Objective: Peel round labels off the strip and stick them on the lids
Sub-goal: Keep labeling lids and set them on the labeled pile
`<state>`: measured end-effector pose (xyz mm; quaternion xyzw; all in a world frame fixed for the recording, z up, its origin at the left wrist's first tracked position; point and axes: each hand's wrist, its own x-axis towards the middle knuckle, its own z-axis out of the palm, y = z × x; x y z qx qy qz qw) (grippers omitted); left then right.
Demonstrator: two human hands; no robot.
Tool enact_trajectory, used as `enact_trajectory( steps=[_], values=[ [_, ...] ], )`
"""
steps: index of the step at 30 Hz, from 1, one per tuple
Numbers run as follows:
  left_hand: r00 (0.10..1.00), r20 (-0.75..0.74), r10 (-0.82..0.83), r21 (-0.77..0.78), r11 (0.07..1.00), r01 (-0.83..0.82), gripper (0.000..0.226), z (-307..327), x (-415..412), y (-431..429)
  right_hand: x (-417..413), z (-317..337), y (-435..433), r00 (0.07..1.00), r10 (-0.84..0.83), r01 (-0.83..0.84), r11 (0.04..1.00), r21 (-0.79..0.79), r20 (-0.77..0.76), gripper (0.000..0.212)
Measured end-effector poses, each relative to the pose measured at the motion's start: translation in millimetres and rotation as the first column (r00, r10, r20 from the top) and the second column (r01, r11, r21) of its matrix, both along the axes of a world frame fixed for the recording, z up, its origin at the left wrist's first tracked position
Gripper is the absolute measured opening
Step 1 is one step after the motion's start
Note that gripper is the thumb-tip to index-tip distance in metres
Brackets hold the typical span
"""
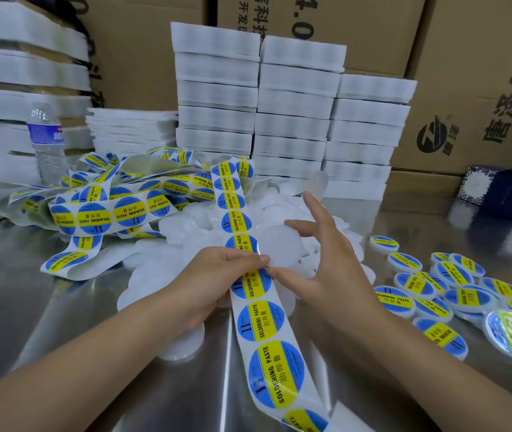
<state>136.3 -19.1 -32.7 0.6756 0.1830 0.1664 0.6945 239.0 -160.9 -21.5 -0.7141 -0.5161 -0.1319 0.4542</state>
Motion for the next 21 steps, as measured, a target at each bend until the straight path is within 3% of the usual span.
enact_trajectory(
  steps=[3,5,7,9,11,13,21],
  values=[
    [1.000,0.007,0.001,-0.016,1.000,-0.001,0.012,-1,0,1,-2,2,-2,1.000,0.014,-0.015,1.000,0.016,0.022,0.082],
    [1.000,0.012,-0.012,-0.041,0.999,0.013,0.013,-1,1,0,-5,5,-4,0.998,0.028,-0.022,0.994,0.106,-0.050,0.067],
    [1.000,0.014,-0.020,-0.049,0.999,0.021,0.013,-1,1,0,-7,14,-6,0.953,0.114,-0.041,0.967,0.252,-0.281,0.031],
    [1.000,0.002,-0.025,-0.027,0.999,0.025,0.013,0,0,0,-5,23,-8,0.780,0.285,-0.079,0.928,0.365,-0.557,0.015],
    [0.999,-0.007,-0.036,-0.016,0.999,0.035,0.013,0,-1,0,-4,28,-9,0.598,0.340,-0.078,0.926,0.369,-0.726,0.021],
    [0.999,-0.009,-0.048,-0.015,0.999,0.047,0.013,0,-1,0,-3,29,-10,0.494,0.296,-0.064,0.950,0.305,-0.818,0.034],
    [0.999,-0.027,-0.037,0.024,0.999,0.038,0.013,-1,0,1,0,24,-4,0.406,0.169,-0.066,0.986,0.155,-0.898,0.045]
  ],
)
